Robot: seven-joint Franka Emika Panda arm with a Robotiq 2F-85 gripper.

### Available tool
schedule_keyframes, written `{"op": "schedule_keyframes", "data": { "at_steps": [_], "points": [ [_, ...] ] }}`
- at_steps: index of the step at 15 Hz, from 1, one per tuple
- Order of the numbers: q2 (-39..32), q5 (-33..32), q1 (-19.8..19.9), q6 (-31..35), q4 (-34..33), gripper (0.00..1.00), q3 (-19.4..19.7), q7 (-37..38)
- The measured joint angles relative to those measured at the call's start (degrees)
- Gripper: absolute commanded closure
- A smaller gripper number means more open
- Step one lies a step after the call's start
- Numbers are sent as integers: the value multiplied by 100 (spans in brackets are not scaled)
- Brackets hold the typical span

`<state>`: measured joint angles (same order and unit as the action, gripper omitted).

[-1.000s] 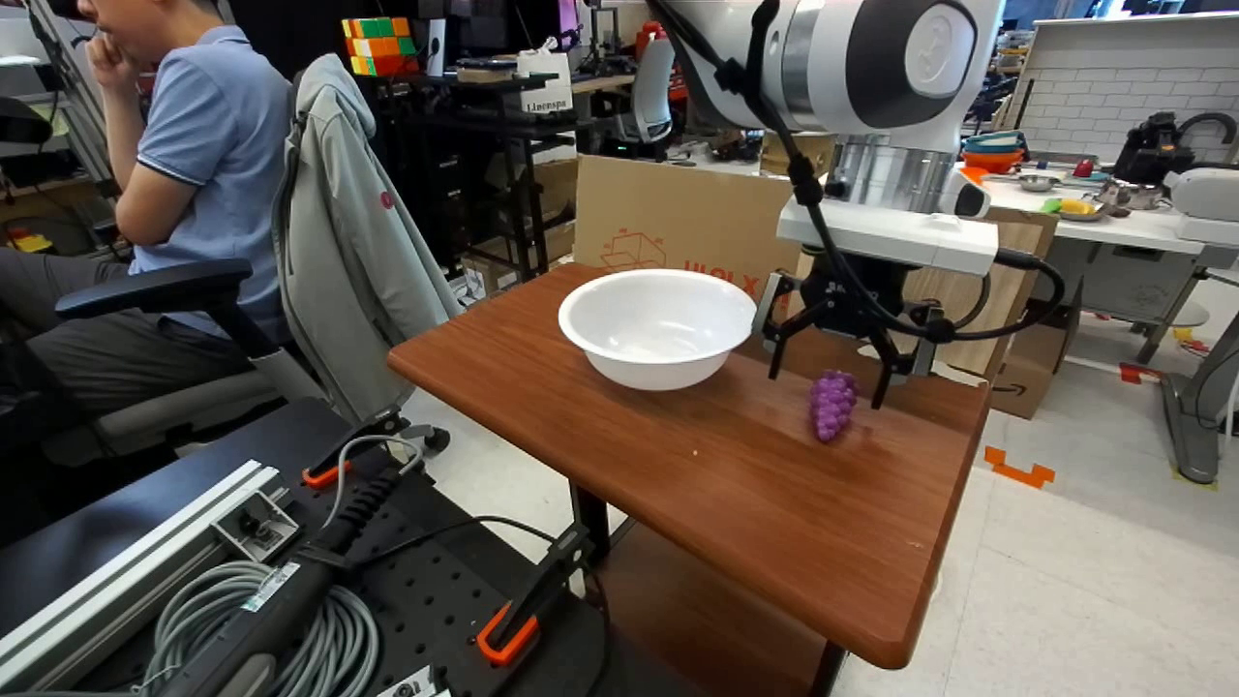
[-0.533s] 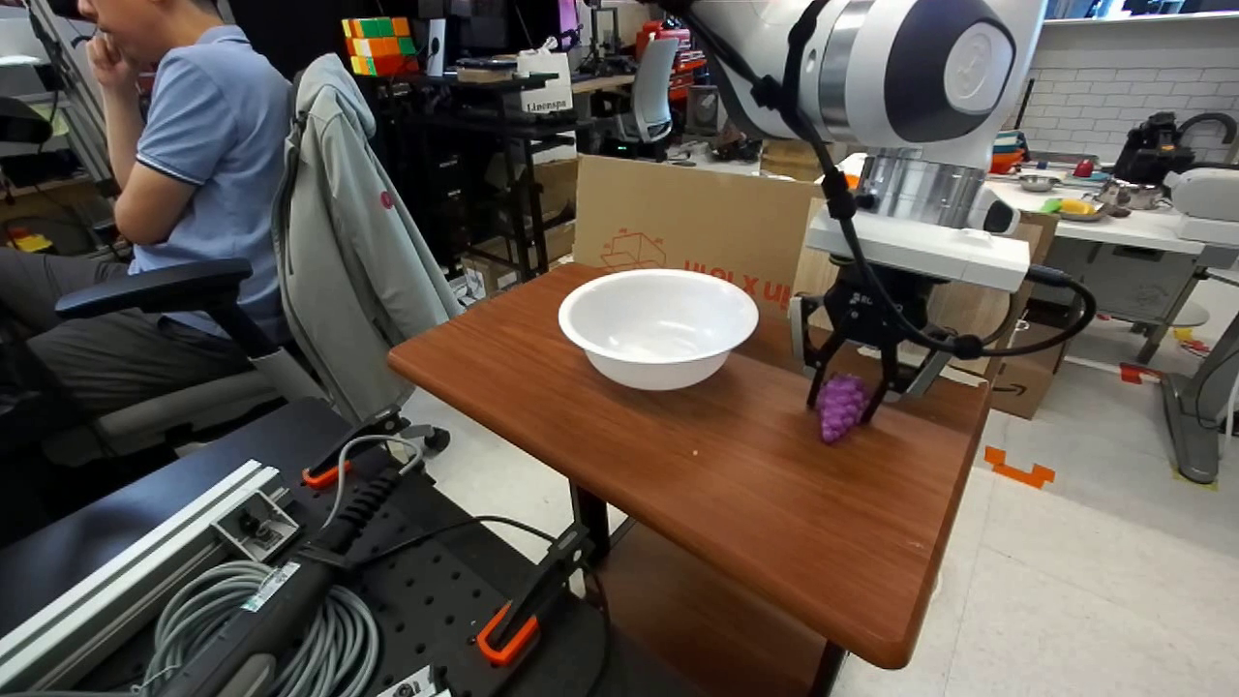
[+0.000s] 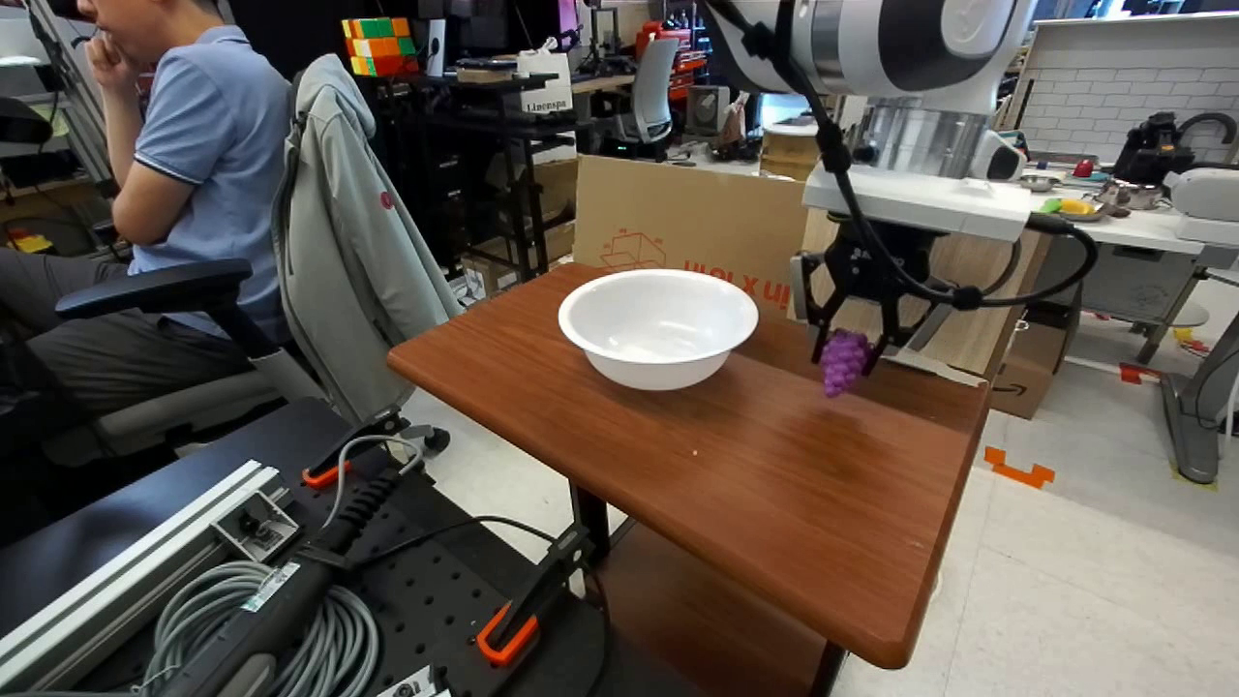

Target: Put the plastic grapes in the white bowl

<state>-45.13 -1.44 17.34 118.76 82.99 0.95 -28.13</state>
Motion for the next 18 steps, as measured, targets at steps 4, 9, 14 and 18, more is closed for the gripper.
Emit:
{"op": "schedule_keyframes", "data": {
  "at_steps": [4, 9, 14, 18],
  "points": [
    [935, -11, -251, 514, 850, 80, -192, 0],
    [1603, -14, -767, 603, 1542, 80, -329, 10],
    [1556, -10, -963, 597, 1996, 80, -434, 10],
    [1531, -38, -1034, 599, 2394, 24, -437, 10]
  ]
}}
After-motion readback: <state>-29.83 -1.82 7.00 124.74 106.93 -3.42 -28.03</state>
